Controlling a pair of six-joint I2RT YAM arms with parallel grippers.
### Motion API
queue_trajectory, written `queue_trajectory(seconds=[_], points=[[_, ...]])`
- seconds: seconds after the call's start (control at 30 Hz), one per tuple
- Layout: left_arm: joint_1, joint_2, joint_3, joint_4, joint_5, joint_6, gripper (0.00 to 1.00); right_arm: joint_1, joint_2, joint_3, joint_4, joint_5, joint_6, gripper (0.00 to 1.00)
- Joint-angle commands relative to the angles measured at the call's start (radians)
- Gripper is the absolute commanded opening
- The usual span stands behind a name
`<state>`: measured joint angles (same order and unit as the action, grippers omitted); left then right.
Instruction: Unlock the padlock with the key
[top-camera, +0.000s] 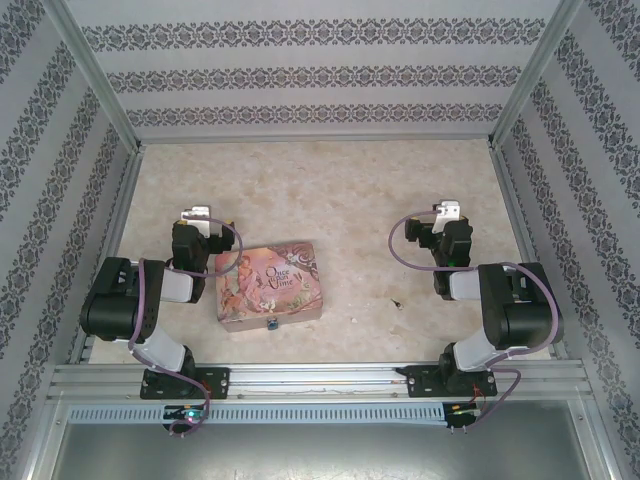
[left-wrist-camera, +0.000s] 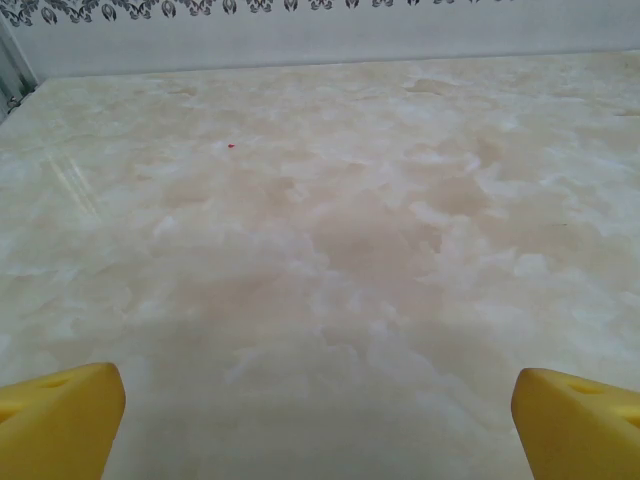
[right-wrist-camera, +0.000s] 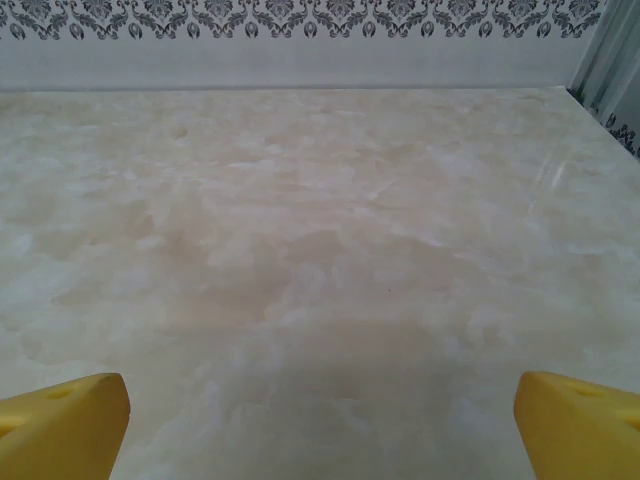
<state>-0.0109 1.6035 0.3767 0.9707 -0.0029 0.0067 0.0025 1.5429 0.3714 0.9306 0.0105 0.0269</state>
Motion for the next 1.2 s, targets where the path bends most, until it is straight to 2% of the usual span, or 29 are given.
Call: queue_trajectory(seconds=[0.0, 0.97, 1.17], points=[[0.012, -0.008, 0.011, -0.018, 0.012, -0.005, 0.99, 0.008, -0.010, 0.004, 0.017, 0.016, 0.008, 0.98], [0.011, -0.008, 0.011, -0.020, 0.008, -0.007, 0.99, 0.007, -0.009, 0.004, 0.017, 0.013, 0.010, 0.98], [0.011, -0.039, -0.027, 0.030, -0.004, -0.014, 0.99, 0.008, -0.021, 0.013, 0.000, 0.013, 0.009, 0.98]])
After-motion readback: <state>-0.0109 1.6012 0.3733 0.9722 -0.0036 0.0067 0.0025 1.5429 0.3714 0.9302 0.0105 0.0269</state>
